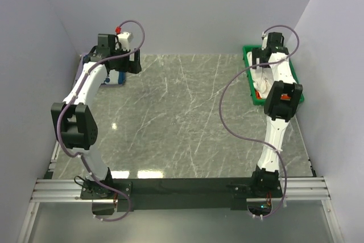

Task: Fold and stack the t-shirts
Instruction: Grab the tshirt from the pile, then move the tshirt to the center of the board

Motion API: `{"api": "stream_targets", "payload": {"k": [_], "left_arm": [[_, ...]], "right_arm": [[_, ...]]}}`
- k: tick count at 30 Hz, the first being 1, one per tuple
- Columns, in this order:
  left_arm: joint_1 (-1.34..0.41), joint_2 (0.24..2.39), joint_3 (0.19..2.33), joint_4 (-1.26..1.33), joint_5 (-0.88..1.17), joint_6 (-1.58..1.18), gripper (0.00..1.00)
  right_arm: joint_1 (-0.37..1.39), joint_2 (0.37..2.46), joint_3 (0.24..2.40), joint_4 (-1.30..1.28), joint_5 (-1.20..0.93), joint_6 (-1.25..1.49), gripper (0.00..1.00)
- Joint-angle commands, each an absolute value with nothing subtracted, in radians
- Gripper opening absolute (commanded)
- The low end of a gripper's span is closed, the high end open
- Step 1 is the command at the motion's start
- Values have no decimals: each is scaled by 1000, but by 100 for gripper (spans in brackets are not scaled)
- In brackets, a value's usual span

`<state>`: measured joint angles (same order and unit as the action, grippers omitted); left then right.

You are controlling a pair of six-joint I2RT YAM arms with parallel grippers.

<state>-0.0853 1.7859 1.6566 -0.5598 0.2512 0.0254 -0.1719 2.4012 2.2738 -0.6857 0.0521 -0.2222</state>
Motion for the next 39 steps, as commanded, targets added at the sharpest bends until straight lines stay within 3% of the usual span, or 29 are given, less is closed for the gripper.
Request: {"api": "stream_targets", "payload": {"k": [1, 3, 6, 7, 10, 15, 16, 31, 39], "left_arm": [[-74, 1816, 1735, -589, 270, 35, 99], [-71, 1833, 1761, -612, 264, 37, 99], [-61, 1856, 1787, -621, 265, 41, 99], [-60, 1861, 1790, -623, 264, 40, 99], [-52, 1862, 1796, -621, 268, 38, 100], [-49, 1841, 1775, -611, 281, 37, 99], [-48, 1835, 1767, -604, 285, 34, 100], [86, 1655, 1565, -436, 514, -138, 97], [118, 1517, 1456, -354, 581, -163, 98]], "right_arm": [[-167, 2439, 2310, -618, 127, -259, 99], [-169, 2476, 2316, -612, 144, -267, 97], [-173, 2500, 2312, -604, 170, -268, 84], [-179, 2503, 2319, -610, 158, -265, 66], [-190, 2479, 2307, -617, 129, -249, 37], [-184, 2346, 2260, -617, 97, -242, 10], [-184, 2323, 2247, -618, 100, -241, 0], [-160, 1810, 2112, -695, -132, -123, 0], [44, 1563, 2085, -707, -261, -195, 0]]}}
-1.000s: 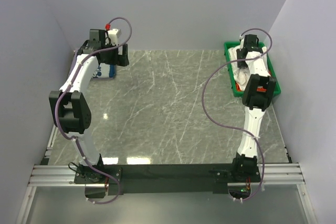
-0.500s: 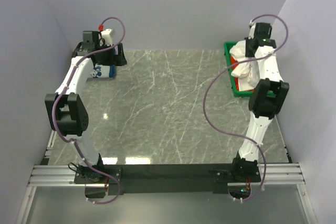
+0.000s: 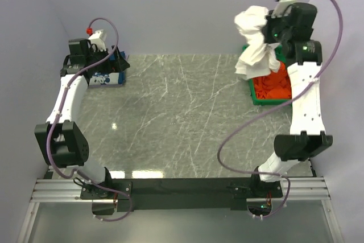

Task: Fold and stack the t-shirts
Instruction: Move the tshirt to the center of the board, then flatten the tshirt out

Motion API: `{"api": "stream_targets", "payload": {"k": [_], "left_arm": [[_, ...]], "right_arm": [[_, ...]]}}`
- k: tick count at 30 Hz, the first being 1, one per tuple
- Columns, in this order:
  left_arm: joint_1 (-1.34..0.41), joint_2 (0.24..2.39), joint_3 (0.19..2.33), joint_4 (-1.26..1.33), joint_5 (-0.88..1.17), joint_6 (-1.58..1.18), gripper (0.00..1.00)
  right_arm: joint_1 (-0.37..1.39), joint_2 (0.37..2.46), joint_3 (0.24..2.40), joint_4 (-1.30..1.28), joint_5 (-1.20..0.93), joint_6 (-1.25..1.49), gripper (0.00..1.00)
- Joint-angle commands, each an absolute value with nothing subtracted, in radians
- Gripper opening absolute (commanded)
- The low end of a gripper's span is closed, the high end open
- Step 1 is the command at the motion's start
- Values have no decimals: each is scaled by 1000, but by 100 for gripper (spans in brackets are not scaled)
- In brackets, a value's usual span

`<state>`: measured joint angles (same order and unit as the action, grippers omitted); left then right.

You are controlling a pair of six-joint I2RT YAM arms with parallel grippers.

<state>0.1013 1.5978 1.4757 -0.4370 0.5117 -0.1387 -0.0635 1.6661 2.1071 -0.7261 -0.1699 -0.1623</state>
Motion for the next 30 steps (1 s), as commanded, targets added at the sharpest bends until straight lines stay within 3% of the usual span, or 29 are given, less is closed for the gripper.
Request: {"api": "stream_targets", "payload": {"k": [1, 8, 9, 11, 12, 13, 21, 30], "left_arm": [[126, 1506, 1448, -351, 598, -161, 98], [156, 1401, 1382, -354, 618, -126, 99], [158, 1382, 1371, -377, 617, -100, 99], [158, 1365, 1349, -406, 630, -46, 99], [158, 1350, 1339, -419, 643, -22, 99], [158, 1339, 1330, -452, 653, -3, 99], [106, 1275, 1177, -615, 802, 326, 98], [-331, 1284, 983, -609, 681, 575, 88]], "right_arm": [[76, 1540, 2045, -701, -261, -201, 0], [385, 1419, 1725, -644, -230, -238, 0], [412, 1423, 1689, -634, -235, -233, 10], [485, 1472, 1626, -655, -264, -230, 48], [503, 1492, 1623, -678, -261, -233, 76], [512, 1511, 1623, -721, -256, -245, 83], [358, 1609, 1502, -839, -414, -236, 84], [264, 1621, 1192, -870, -563, -187, 76]]}}
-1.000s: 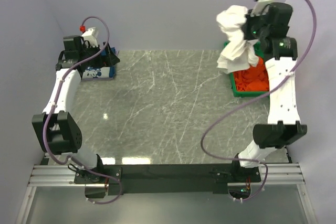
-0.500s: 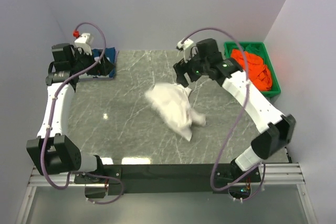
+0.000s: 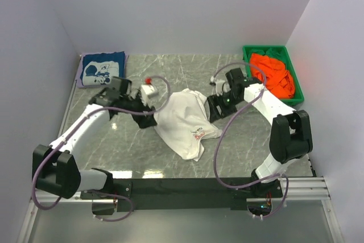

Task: Fold and stack the t-shirts
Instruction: Flatten the tshirt out

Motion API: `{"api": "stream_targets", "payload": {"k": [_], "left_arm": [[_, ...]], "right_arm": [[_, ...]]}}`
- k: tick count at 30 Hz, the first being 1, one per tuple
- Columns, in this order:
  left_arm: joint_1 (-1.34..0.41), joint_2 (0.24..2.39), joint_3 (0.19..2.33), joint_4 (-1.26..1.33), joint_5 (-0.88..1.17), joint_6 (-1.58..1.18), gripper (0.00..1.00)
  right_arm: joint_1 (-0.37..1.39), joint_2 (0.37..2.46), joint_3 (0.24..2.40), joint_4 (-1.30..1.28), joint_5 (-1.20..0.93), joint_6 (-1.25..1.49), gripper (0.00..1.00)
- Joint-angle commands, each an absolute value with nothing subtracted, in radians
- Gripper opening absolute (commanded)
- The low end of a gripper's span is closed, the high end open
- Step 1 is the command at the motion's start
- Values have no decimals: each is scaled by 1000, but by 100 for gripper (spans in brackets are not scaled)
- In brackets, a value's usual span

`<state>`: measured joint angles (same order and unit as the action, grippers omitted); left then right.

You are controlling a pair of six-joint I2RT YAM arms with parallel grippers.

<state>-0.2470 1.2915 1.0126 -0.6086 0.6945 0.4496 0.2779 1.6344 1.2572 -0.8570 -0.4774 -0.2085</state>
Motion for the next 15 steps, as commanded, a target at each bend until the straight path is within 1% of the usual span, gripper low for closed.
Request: {"api": "stream_targets", "payload": {"k": [1, 2, 3, 7, 8, 10, 13, 15], "left_arm": [[-401, 1292, 970, -598, 667, 580, 86], [-438, 1307, 938, -585, 657, 590, 85], [-515, 1313, 921, -540, 640, 592, 83], [-673, 1333, 838, -404, 572, 589, 82], [-699, 1348, 833, -372, 554, 574, 82], [-750, 1373, 827, -319, 557, 565, 82], [-790, 1436, 838, -275, 578, 549, 81], [-814, 1476, 838, -246, 584, 543, 78]], "right_arm": [[259, 1620, 1172, -864, -569, -173, 76], [256, 1624, 1154, -861, -578, -169, 75], [250, 1632, 1123, -847, -584, -161, 74], [233, 1701, 1088, -827, -632, -126, 70], [232, 1713, 1083, -824, -641, -123, 66], [227, 1742, 1071, -812, -666, -107, 63], [216, 1762, 1066, -805, -673, -107, 56], [203, 1770, 1077, -814, -699, -121, 46]]}}
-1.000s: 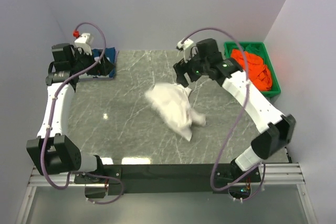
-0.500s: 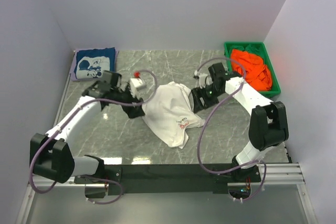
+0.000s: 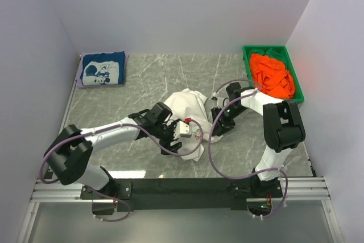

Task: Fold and stack the t-shirts
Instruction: Flatten the tshirt out

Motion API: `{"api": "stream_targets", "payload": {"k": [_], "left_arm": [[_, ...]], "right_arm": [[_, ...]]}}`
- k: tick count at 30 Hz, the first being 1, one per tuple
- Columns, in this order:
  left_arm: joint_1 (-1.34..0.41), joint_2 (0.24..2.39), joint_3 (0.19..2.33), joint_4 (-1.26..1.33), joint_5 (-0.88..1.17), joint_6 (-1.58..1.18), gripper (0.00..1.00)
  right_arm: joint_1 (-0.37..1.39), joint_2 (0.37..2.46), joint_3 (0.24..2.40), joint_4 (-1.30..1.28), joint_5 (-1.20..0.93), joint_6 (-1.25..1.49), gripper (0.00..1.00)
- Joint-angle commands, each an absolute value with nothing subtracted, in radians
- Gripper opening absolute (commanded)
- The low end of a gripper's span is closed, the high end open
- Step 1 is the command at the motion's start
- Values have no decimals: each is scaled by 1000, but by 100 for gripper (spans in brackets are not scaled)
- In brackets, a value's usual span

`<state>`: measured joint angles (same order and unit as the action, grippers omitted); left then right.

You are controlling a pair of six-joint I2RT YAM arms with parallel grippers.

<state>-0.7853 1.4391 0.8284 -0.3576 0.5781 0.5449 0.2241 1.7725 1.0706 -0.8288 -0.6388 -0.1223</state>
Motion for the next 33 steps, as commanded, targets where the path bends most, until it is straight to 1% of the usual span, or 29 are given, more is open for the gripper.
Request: {"api": "stream_targets", "payload": {"k": [1, 2, 4, 5, 6, 7, 9, 11, 12, 18, 19, 22, 23, 24, 25, 26, 27, 30, 32, 33], "left_arm": [[-824, 1489, 842, -238, 587, 546, 76], [-830, 1511, 845, -227, 594, 549, 74], [-848, 1526, 859, -222, 623, 554, 69], [-857, 1532, 861, -210, 627, 554, 67], [-873, 1534, 861, -204, 632, 549, 61], [-880, 1535, 862, -199, 637, 549, 58], [-900, 1546, 862, -199, 647, 557, 53], [-917, 1554, 858, -193, 657, 551, 53], [-934, 1554, 854, -178, 660, 548, 53], [-989, 1592, 851, -141, 637, 505, 59], [-992, 1612, 854, -126, 629, 482, 59], [-992, 1647, 864, -124, 609, 453, 52], [-992, 1666, 862, -123, 598, 446, 49], [-992, 1672, 861, -126, 577, 445, 39], [-992, 1674, 858, -126, 565, 430, 31], [-992, 1666, 854, -127, 551, 422, 14], [-979, 1654, 856, -133, 542, 414, 9], [-909, 1557, 844, -175, 554, 384, 1], [-864, 1470, 856, -236, 554, 388, 1], [-810, 1442, 867, -254, 551, 390, 1]], "right_arm": [[199, 1776, 1081, -819, -704, -124, 43], [192, 1776, 1086, -824, -715, -129, 38], [189, 1775, 1088, -841, -726, -146, 38], [187, 1772, 1085, -847, -727, -149, 40], [183, 1764, 1081, -854, -724, -155, 41], [181, 1761, 1077, -857, -719, -155, 42], [164, 1755, 1063, -864, -713, -150, 49], [160, 1766, 1043, -858, -710, -141, 58], [160, 1773, 1037, -844, -703, -130, 59], [158, 1819, 1022, -785, -706, -101, 60], [156, 1833, 1022, -784, -716, -101, 57], [147, 1862, 1025, -784, -748, -107, 47], [140, 1867, 1029, -785, -764, -110, 36], [135, 1873, 1031, -795, -772, -121, 29], [127, 1876, 1035, -805, -781, -129, 11], [112, 1878, 1045, -813, -793, -136, 0], [98, 1873, 1049, -834, -798, -149, 0], [52, 1826, 1077, -867, -807, -163, 0], [34, 1792, 1127, -883, -816, -167, 0], [26, 1760, 1147, -900, -827, -169, 0]]}}
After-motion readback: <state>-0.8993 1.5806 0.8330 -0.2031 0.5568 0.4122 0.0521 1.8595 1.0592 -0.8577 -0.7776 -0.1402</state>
